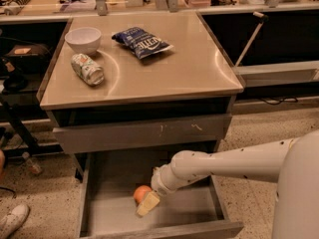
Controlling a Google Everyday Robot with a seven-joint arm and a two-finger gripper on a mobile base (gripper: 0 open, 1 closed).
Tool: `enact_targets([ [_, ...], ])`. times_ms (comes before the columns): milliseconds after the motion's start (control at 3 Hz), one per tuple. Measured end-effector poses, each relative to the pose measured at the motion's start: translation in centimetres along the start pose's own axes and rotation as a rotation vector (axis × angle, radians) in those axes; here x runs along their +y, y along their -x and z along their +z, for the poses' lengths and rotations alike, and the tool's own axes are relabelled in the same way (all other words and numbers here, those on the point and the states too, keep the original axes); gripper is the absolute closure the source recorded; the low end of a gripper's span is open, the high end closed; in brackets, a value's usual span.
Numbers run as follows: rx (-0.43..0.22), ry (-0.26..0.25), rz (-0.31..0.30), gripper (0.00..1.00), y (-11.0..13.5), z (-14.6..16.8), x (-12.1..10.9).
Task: Pick orange from middle drawer and place on counter
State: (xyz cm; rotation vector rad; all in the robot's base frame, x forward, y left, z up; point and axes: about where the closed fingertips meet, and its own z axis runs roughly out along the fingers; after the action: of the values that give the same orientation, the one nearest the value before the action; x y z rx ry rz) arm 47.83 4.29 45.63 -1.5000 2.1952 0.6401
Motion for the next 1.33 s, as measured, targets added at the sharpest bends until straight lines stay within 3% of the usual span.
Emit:
enact_targets([
  [667,-0.020,-0.001,0.051,0.00,-0.6,3.4,-0.5],
  [1333,-0.020,0.026,0.102,0.00,-0.9,6.9,0.7],
])
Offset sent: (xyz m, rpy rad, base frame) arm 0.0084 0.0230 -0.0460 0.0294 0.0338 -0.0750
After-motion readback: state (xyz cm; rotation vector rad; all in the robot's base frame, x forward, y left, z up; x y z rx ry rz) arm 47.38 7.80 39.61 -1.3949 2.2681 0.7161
